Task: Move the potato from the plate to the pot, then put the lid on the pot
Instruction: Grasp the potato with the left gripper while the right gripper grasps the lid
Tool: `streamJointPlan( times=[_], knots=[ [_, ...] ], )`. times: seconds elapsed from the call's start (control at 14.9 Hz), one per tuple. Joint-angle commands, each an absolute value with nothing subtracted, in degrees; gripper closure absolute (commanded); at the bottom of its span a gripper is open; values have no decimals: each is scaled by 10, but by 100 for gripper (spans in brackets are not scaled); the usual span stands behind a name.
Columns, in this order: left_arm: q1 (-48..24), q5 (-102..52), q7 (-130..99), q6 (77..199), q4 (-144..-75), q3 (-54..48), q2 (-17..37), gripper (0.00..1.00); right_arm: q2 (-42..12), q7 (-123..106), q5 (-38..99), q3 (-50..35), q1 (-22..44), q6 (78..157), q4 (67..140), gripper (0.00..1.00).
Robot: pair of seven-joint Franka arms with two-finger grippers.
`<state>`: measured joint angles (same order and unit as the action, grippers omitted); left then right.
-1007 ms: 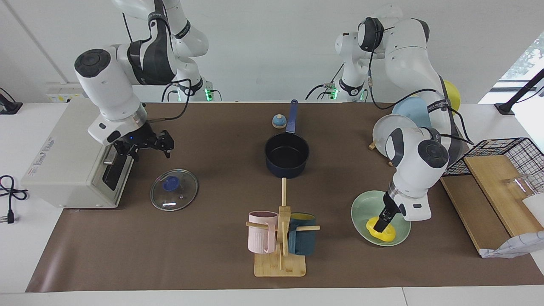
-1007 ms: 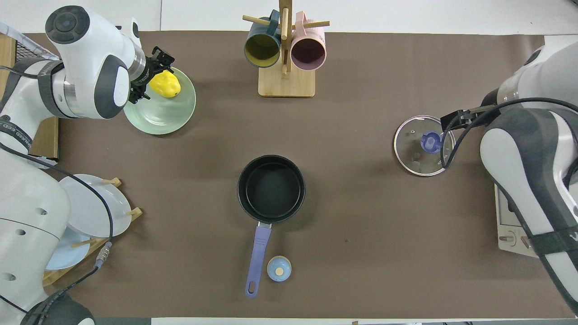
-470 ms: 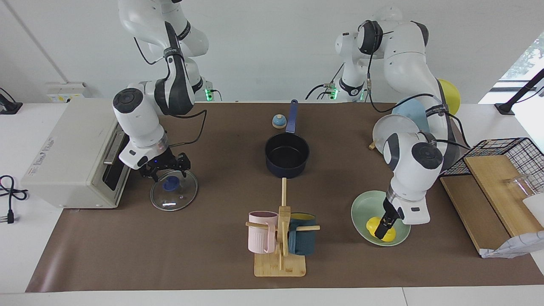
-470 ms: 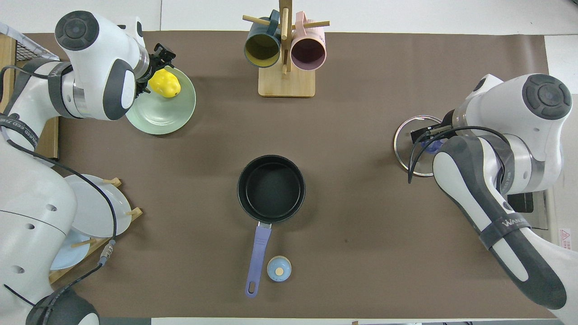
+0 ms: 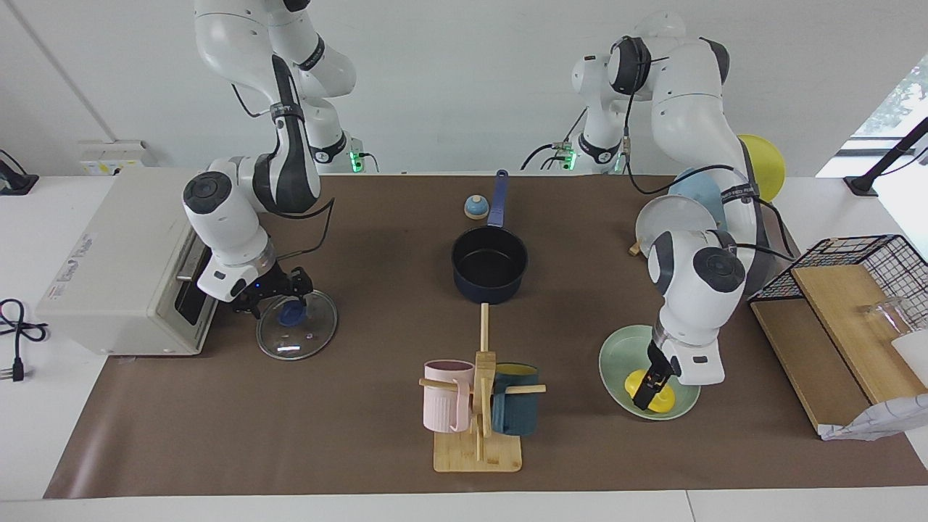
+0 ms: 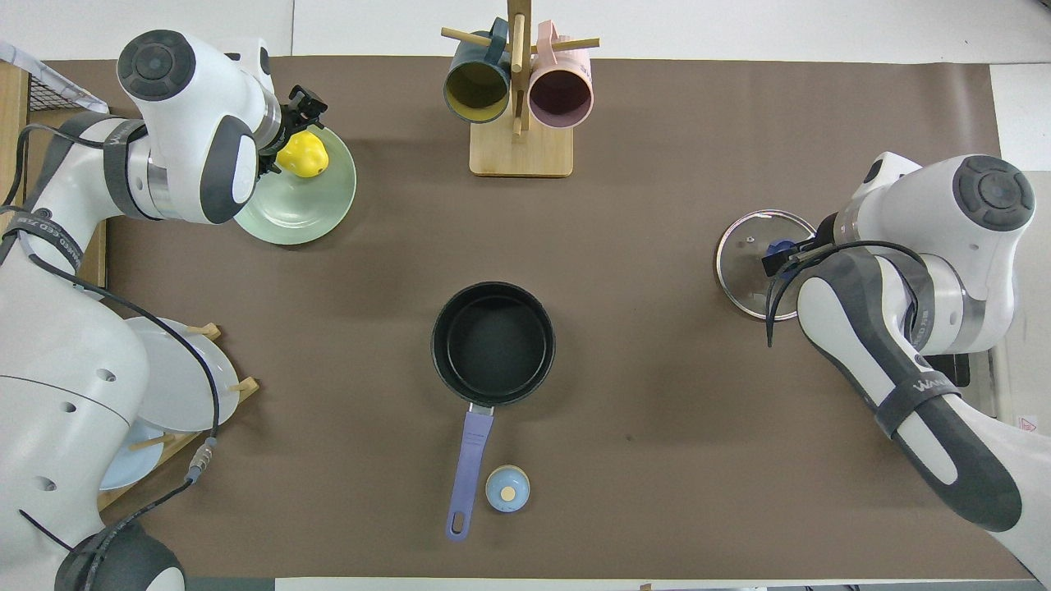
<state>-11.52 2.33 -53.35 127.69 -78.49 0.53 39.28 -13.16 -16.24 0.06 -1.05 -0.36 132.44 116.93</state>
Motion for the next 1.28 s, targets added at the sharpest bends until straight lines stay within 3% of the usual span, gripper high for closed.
streamJointPlan(
  times=[0.0, 0.27, 0.54, 0.74, 0.94, 1.01, 1.21],
  knots=[
    [-120, 36, -533, 1296, -823, 11, 377, 0, -150, -171, 11, -15, -6, 1357, 1180, 0],
    [-119, 36, -533, 1289, -824, 11, 374, 3, -164, -152, 11, -15, -4, 1359, 1171, 0],
    [-116, 37, -524, 1276, -819, 11, 374, 36, -167, -154, 11, -15, -4, 1361, 1169, 0],
    [-115, 37, -523, 1275, -820, 11, 374, 51, -167, -152, 11, -16, 0, 1356, 1167, 0],
    [-113, 37, -523, 1257, -810, 11, 374, 91, -167, -149, 11, -15, 12, 1327, 1148, 0],
    [-113, 36, -522, 1243, -803, 11, 372, 100, -168, -149, 11, -15, 12, 1318, 1139, 0],
    [-115, 21, -522, 1182, -804, 5, 319, 100, -169, -154, 9, -15, 12, 1321, 1138, 0]
  ],
)
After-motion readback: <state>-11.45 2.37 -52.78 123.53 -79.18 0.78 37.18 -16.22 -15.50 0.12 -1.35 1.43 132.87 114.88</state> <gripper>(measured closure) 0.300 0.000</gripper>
